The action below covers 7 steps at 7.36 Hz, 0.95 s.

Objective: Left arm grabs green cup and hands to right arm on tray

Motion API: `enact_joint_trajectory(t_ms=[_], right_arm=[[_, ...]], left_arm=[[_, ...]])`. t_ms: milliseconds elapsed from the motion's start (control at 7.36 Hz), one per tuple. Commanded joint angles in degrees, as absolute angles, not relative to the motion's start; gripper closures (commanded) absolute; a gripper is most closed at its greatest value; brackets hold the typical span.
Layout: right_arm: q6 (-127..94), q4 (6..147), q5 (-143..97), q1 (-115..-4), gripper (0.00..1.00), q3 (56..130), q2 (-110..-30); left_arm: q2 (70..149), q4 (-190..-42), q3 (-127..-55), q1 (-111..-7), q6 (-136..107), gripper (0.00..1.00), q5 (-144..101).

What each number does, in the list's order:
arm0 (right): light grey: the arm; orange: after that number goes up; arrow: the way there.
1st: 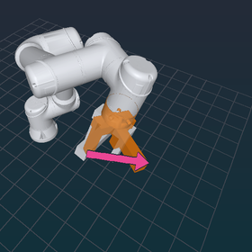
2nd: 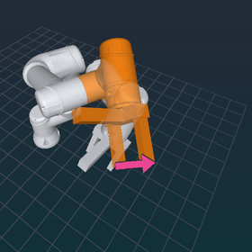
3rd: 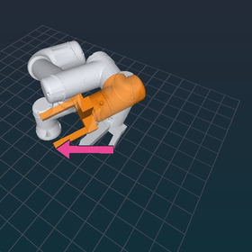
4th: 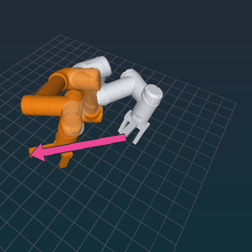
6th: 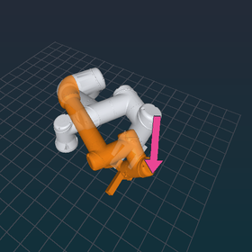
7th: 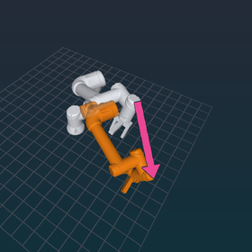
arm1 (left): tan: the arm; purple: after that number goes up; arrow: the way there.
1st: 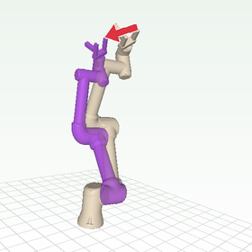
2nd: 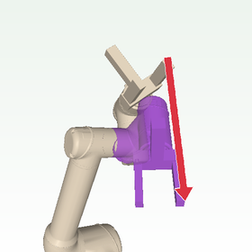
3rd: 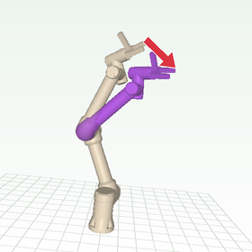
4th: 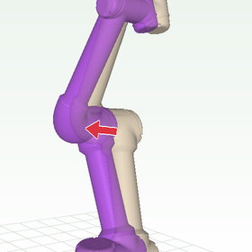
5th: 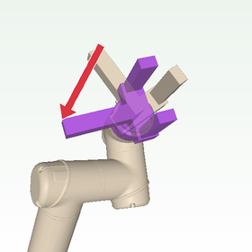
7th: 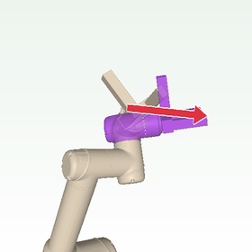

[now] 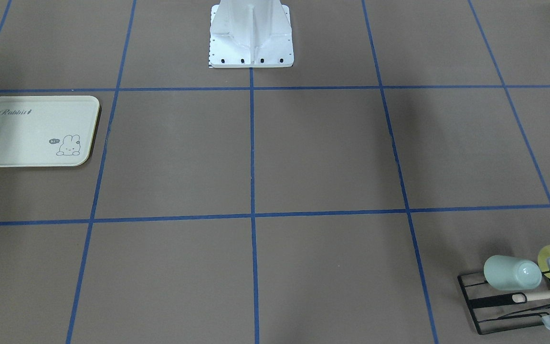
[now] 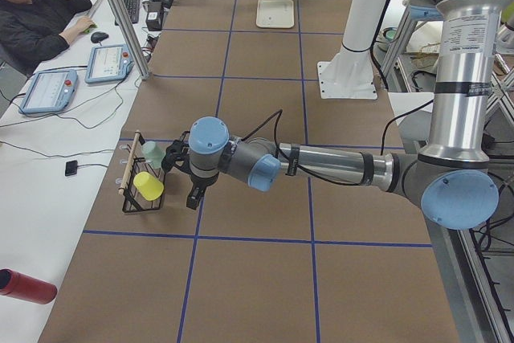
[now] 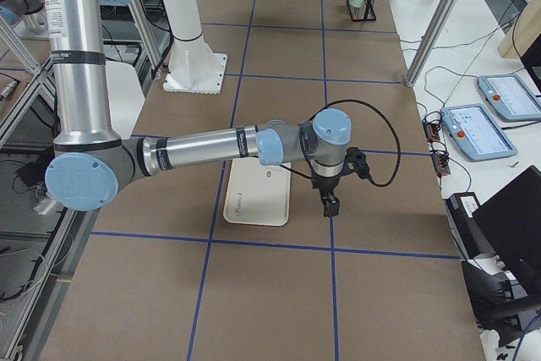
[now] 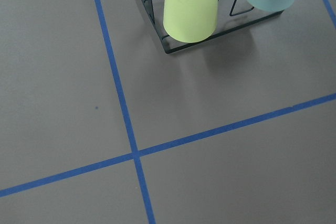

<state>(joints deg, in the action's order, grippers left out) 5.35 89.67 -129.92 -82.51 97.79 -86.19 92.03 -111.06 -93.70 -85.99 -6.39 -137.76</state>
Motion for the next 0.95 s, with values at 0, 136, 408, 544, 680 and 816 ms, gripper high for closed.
enact_joint_trajectory(t_ms=[0,136,408,544,680,816], right_arm=[[4.04,89.65,-129.82,-80.87,0.0,97.56,-83.15],[4.04,89.56,-129.73,-79.99,0.0,97.65,-82.88],[4.04,89.56,-129.9,-79.63,0.0,97.73,-82.09],[4.04,89.56,-129.9,-79.28,0.0,97.73,-82.0],[3.96,89.65,-129.99,-79.28,0.0,98.0,-82.0],[3.96,89.56,-129.99,-79.28,0.0,97.91,-82.09]], left_arm=[[97.88,-112.68,-91.68,-83.25,-13.6,0.0,-137.73],[101.83,-112.68,-88.54,-82.28,-18.84,0.0,-137.55],[112.0,-112.68,-78.29,-79.29,-24.84,0.0,-137.02],[116.85,-112.68,-72.65,-77.54,-26.53,0.0,-135.02],[120.55,-112.59,-67.9,-75.61,-26.98,0.0,-132.82],[124.07,-111.11,-64.46,-74.8,-26.98,0.0,-132.72]])
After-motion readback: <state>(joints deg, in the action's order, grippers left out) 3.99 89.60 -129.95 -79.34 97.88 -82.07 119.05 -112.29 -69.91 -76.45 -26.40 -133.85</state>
